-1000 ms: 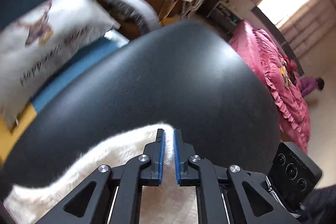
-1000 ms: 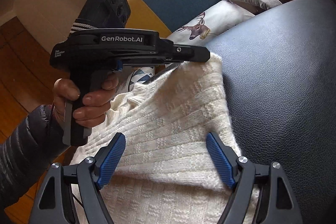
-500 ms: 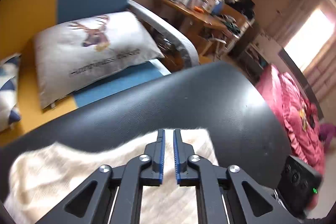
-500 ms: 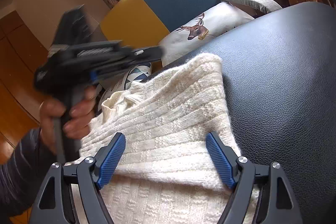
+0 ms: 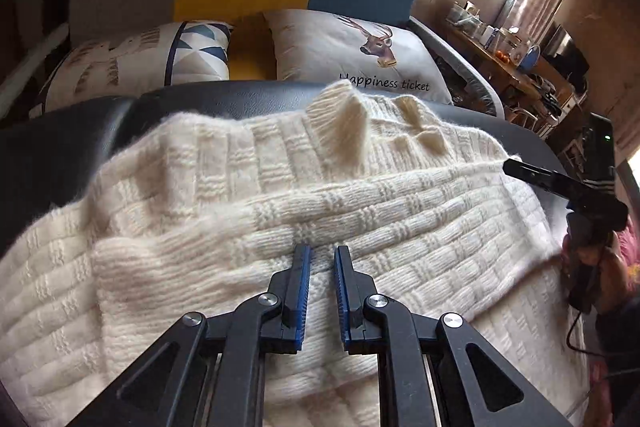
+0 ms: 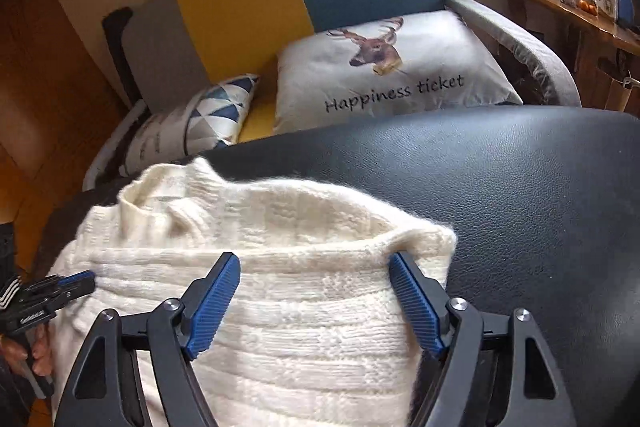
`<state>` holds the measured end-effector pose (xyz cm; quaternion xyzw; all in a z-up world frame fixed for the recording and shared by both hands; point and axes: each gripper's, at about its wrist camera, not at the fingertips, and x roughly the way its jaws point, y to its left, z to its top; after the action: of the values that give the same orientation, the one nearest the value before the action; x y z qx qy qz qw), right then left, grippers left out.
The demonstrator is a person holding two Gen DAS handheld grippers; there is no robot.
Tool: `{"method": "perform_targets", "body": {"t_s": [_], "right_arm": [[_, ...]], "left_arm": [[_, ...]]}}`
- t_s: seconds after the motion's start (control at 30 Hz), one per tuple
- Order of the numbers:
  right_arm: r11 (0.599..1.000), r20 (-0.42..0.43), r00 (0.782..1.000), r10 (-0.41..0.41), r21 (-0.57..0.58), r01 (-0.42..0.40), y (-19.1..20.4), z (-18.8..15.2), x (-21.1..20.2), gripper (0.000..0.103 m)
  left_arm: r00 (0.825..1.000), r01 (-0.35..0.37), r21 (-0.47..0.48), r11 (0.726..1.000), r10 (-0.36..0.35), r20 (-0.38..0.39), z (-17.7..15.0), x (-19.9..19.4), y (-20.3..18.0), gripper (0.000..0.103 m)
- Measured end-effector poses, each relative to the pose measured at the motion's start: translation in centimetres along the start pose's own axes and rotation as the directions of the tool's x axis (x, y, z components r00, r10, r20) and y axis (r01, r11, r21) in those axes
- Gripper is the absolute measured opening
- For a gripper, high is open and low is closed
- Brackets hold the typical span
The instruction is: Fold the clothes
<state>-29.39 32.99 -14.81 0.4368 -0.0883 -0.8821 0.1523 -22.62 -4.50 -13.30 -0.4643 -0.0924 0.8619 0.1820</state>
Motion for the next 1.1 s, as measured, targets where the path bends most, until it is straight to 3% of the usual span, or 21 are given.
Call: {"method": "perform_targets", "body": {"t_s": [0.1, 0.3, 0.4, 0.53, 0.6, 0.7, 0.83, 0.9, 1.03, 1.1], "right_arm": [[0.997, 0.003, 0.998, -0.059, -0.041, 0.059, 0.7, -0.4, 0.3, 0.073], [0.980, -0.028, 0.985, -0.171, -0.108, 0.167, 2.9, -0.1, 0.2, 0.073], [0.966, -0.007, 0.979, -0.203, -0.162, 0.199, 5.3, -0.4, -0.8, 0.073], [0.949, -0.010, 0.971, -0.240, -0.215, 0.232, 7.6, -1.6, -0.9, 0.073], [0.945, -0.057, 0.961, -0.270, -0.209, 0.253, 7.5, -2.6, -0.1, 0.073], [0.948, -0.026, 0.962, -0.270, -0.183, 0.261, 6.8, -4.6, -0.4, 0.073], [0.954, -0.016, 0.964, -0.265, -0.150, 0.260, 6.2, -5.7, -1.6, 0.073], [0.957, -0.022, 0.966, -0.259, -0.141, 0.254, 6.1, -5.6, -1.8, 0.073], [0.963, -0.040, 0.964, -0.262, -0.080, 0.258, 7.5, -5.0, -3.6, 0.074], [0.980, -0.010, 0.981, -0.192, -0.060, 0.191, 9.5, -5.3, -4.8, 0.074]], "left_arm": [[0.999, 0.027, -0.033, 0.999, -0.026, 0.020, -0.4, 0.0, 0.9, 0.012], [0.999, 0.001, -0.048, 0.999, 0.001, 0.040, -0.3, -1.7, -0.1, 0.014], [0.996, -0.041, -0.037, 0.998, 0.044, 0.073, -1.1, -3.4, -0.2, 0.015], [0.995, -0.075, -0.057, 0.996, 0.078, 0.056, -2.3, -3.9, 1.1, 0.018], [0.995, -0.086, -0.056, 0.995, 0.088, 0.040, -2.8, -3.3, 2.0, 0.017], [0.998, -0.028, -0.096, 0.995, 0.034, 0.054, -3.2, -3.2, 3.0, 0.017], [0.998, -0.030, -0.098, 0.995, 0.035, 0.051, -3.2, -3.3, 2.8, 0.017], [0.998, -0.007, -0.152, 0.988, 0.017, 0.066, -3.5, -4.8, 3.1, 0.017], [0.991, 0.060, -0.286, 0.956, -0.023, 0.131, -5.2, -9.3, 5.3, 0.025], [0.986, 0.079, -0.382, 0.921, -0.015, 0.168, -7.4, -12.2, 8.2, 0.026]]}}
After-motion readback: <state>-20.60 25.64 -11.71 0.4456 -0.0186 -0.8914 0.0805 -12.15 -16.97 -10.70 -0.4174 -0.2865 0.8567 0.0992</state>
